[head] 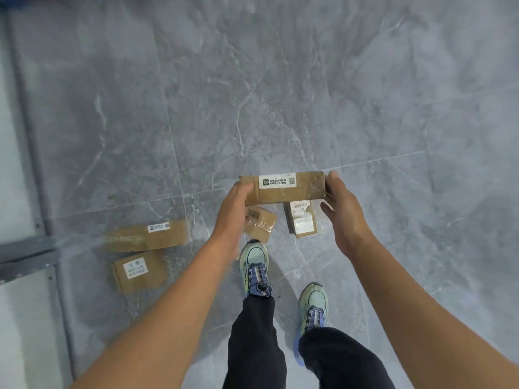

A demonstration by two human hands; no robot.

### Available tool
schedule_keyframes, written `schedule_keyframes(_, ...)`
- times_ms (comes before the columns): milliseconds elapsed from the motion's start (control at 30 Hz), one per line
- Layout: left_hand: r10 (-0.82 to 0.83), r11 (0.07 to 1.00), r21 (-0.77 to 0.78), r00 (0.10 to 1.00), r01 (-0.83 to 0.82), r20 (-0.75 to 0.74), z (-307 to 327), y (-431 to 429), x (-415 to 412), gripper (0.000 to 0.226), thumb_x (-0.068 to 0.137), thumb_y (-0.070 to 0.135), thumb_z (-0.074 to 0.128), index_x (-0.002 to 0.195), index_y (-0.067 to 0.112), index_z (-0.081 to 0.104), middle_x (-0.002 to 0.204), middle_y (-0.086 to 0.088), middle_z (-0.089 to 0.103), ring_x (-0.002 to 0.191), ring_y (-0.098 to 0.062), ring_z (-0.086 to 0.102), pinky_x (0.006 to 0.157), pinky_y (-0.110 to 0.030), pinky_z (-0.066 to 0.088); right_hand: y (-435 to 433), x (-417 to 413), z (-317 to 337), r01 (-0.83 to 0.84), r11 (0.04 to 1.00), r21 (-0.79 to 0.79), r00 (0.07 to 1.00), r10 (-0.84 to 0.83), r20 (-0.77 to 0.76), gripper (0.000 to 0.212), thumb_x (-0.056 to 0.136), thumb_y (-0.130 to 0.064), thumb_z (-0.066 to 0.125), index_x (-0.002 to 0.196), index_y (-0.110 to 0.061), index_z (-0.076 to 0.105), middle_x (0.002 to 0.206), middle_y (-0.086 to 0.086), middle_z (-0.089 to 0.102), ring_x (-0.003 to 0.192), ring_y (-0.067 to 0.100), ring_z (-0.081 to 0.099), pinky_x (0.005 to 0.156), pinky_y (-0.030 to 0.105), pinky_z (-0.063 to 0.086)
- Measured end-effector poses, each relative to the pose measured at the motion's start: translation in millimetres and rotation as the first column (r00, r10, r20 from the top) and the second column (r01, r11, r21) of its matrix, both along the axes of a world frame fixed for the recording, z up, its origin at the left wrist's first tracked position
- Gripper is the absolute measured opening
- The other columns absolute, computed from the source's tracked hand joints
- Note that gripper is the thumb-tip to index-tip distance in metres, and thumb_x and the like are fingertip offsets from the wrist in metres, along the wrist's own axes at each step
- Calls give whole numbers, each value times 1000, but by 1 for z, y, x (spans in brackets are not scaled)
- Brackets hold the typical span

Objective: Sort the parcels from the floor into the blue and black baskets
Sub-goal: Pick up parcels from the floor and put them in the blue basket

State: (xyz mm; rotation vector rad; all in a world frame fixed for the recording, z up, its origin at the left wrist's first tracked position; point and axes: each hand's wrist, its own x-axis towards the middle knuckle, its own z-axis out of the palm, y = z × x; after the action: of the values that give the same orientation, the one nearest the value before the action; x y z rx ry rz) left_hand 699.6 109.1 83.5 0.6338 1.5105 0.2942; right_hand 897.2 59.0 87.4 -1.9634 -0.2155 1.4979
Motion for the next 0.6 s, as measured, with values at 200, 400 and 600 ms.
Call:
schedule_keyframes(200, 28, 990, 139, 1000, -29, 10, 172, 22, -9, 45, 92, 57, 52, 131, 40, 66, 135, 12, 64, 124, -8, 58, 110, -44, 46, 22, -7, 164, -25, 989, 147, 1000, 25, 2, 37, 110, -52, 39, 106, -38, 73, 111, -21, 74, 118, 1, 61, 122, 41, 36)
schedule_keyframes(400, 136, 944, 297, 990, -143, 43, 316, 21, -5, 37, 106, 44, 49, 139, 34, 61, 137, 14, 61, 125, -2, 52, 114, -41, 43, 34, -2, 299, -123, 939, 321, 992, 123, 20, 37, 108, -59, 38, 109, -42, 70, 139, -7, 64, 139, 18, 53, 126, 49, 30)
schedule_keyframes(600, 234, 873, 420, 969, -246, 82, 423, -12, 8, 20, 107, 41, 49, 117, 42, 66, 118, 26, 63, 112, 10, 52, 111, -39, 44, 34, 17, 392, -240, 870, 430, 970, 233, 68, 50, 104, -67, 40, 127, -33, 69, 144, -3, 61, 136, 15, 53, 124, 47, 32)
